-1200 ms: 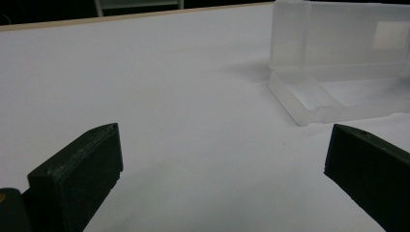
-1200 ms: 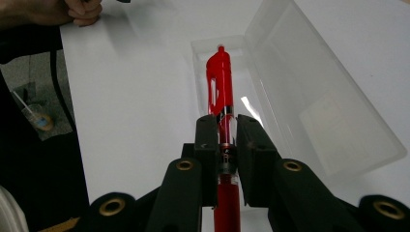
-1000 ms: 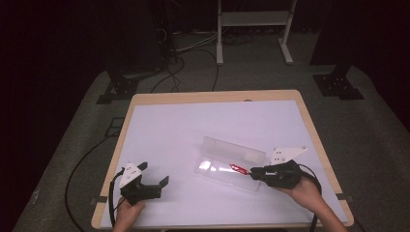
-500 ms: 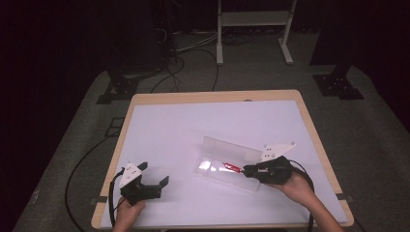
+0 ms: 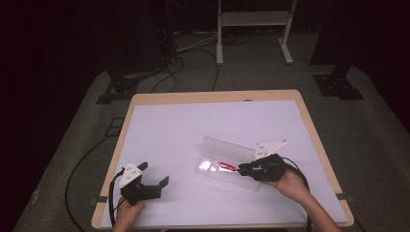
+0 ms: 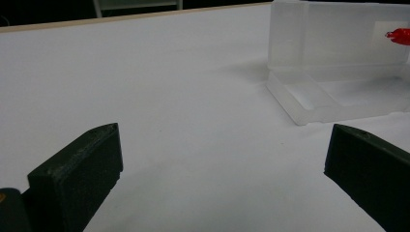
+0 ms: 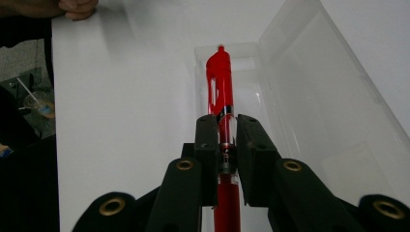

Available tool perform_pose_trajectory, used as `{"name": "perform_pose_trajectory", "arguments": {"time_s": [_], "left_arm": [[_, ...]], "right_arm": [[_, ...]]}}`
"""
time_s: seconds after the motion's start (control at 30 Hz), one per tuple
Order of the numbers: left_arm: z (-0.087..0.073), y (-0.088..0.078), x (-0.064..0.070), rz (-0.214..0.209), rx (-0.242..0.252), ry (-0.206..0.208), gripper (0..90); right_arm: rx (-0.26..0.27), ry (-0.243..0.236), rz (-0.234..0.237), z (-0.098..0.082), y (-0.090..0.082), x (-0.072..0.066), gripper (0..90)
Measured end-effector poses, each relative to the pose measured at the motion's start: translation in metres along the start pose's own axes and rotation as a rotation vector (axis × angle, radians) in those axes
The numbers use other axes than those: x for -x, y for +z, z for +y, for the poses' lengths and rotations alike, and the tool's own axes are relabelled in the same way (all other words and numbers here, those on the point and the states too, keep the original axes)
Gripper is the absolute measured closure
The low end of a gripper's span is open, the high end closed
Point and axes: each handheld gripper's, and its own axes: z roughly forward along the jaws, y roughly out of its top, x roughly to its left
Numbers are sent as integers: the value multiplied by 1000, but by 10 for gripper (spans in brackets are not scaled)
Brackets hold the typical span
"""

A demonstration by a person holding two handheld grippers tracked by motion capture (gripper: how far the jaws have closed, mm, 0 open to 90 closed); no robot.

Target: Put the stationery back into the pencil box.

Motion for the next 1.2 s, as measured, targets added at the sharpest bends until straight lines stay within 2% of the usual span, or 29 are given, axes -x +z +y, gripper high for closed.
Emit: {"name": "perform_pose_trajectory", "arguments": {"time_s": [0.77,1.2], "left_arm": [[0,0,0,-1,3,0,0],[0,0,0,-4,2,-3,0]], "right_arm": [[-39,7,12,-1,21,12,788],[-86,24,24,-6,43,16,788]]}}
